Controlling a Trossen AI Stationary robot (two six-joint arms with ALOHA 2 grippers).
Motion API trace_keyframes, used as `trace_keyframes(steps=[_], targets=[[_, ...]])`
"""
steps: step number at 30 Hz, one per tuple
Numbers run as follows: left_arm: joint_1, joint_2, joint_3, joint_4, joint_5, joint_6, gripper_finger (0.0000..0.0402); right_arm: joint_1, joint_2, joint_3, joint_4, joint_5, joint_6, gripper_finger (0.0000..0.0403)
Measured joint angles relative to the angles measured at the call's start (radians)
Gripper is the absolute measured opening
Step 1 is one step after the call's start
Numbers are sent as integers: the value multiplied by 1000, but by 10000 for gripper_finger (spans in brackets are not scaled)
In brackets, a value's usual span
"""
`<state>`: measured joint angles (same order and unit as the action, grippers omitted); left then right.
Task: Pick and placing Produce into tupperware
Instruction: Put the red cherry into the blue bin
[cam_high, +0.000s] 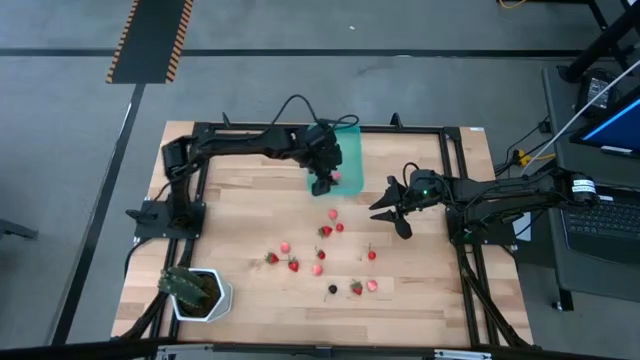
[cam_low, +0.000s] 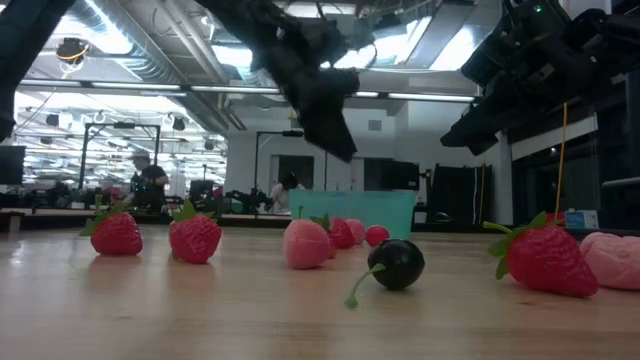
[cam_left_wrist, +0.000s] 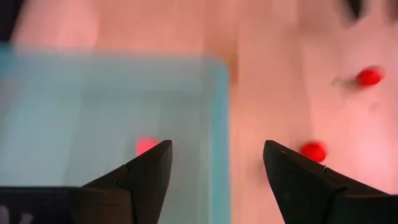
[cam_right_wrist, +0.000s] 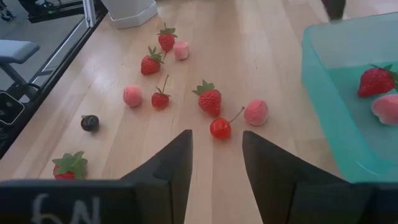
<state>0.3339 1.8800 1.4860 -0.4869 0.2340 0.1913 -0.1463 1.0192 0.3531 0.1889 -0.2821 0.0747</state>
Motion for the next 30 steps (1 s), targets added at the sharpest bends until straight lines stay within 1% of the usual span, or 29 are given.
trace_keyframes(steps=[3, 5, 11, 16, 19, 25, 30], targets=[[-25, -83, -53, 49, 17, 0, 245, 0, 3, 0, -2, 0, 0, 143], [-42, -143, -114, 129, 27, -7, 245, 0, 6, 0, -5, 0, 3, 143], [-88, -359, -386, 333, 12, -71, 245, 2, 25, 1, 0, 0, 27, 143], [-135, -525, -618, 548, -12, -110, 245, 3, 24, 1, 7, 0, 25, 143], [-162, -615, -750, 681, -16, -129, 245, 11, 24, 1, 39, 0, 25, 143], [-211, -750, -957, 892, -23, -160, 245, 37, 24, 0, 88, 0, 20, 143], [-253, -815, -1077, 992, -70, -163, 245, 60, 24, 0, 121, 0, 21, 143]])
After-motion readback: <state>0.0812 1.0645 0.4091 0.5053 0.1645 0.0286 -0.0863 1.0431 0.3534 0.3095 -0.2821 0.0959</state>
